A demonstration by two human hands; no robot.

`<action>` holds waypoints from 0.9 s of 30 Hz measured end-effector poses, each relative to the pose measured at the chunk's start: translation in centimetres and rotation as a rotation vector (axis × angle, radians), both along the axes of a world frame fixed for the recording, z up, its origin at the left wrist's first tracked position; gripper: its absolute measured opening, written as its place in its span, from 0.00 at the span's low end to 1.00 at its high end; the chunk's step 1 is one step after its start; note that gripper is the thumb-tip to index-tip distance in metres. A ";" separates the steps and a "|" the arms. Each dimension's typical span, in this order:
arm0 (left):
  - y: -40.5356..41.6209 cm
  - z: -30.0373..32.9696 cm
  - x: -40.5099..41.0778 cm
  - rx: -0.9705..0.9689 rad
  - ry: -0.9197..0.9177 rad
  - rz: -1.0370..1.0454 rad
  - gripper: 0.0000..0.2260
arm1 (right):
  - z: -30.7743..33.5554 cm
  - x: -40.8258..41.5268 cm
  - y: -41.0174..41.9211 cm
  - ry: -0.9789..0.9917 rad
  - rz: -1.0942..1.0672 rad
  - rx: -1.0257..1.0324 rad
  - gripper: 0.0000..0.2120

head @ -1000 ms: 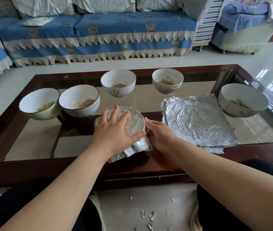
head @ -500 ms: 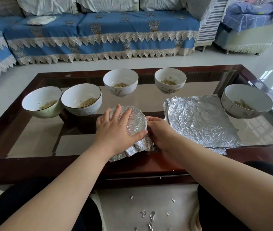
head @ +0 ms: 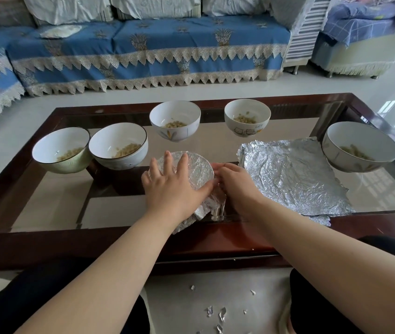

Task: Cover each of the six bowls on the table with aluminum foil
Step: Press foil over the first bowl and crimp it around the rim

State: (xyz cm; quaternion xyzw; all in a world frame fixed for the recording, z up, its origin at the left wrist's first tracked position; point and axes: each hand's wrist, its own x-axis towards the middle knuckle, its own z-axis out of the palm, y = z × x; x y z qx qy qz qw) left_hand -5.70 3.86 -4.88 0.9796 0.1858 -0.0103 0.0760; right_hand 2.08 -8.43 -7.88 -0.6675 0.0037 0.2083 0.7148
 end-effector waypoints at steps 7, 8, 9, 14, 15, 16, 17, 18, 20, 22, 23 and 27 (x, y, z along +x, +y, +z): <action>0.8 1.1 0.1 -0.073 0.135 -0.040 0.51 | 0.5 -0.7 -0.3 0.037 0.143 0.078 0.08; 1.3 1.3 0.0 -0.072 0.148 -0.063 0.51 | 0.5 -0.6 -0.3 0.058 0.158 0.095 0.10; 1.7 1.4 -0.2 -0.069 0.158 -0.085 0.51 | 0.7 -0.5 -0.4 0.088 0.186 0.126 0.11; 2.8 1.0 -0.5 -0.013 0.154 -0.126 0.50 | 0.7 -0.3 -0.7 0.200 0.308 0.299 0.12; 2.9 0.9 -0.6 -0.009 0.146 -0.128 0.50 | 0.8 -0.3 -0.7 0.223 0.324 0.336 0.15; 2.9 0.7 -0.6 -0.012 0.136 -0.128 0.49 | 0.6 -0.2 -0.6 0.230 0.335 0.362 0.16; 2.9 0.6 -0.7 -0.020 0.125 -0.128 0.49 | 0.7 -0.2 -0.6 0.230 0.350 0.387 0.16; 3.0 0.4 -0.7 -0.030 0.114 -0.128 0.49 | 0.6 -0.2 -0.7 0.221 0.362 0.408 0.14; 3.1 0.2 -0.8 -0.043 0.097 -0.127 0.49 | 0.3 -0.2 -0.7 0.219 0.356 0.451 0.13; 3.1 0.2 -0.9 -0.053 0.082 -0.124 0.49 | -0.2 -0.3 -0.5 0.230 0.306 0.469 0.14; 3.1 0.2 -0.9 -0.057 0.076 -0.123 0.49 | -0.4 -0.3 -0.5 0.236 0.277 0.460 0.12; 3.1 0.1 -0.9 -0.062 0.048 -0.114 0.47 | -1.0 -0.3 -0.3 0.237 0.185 0.424 0.08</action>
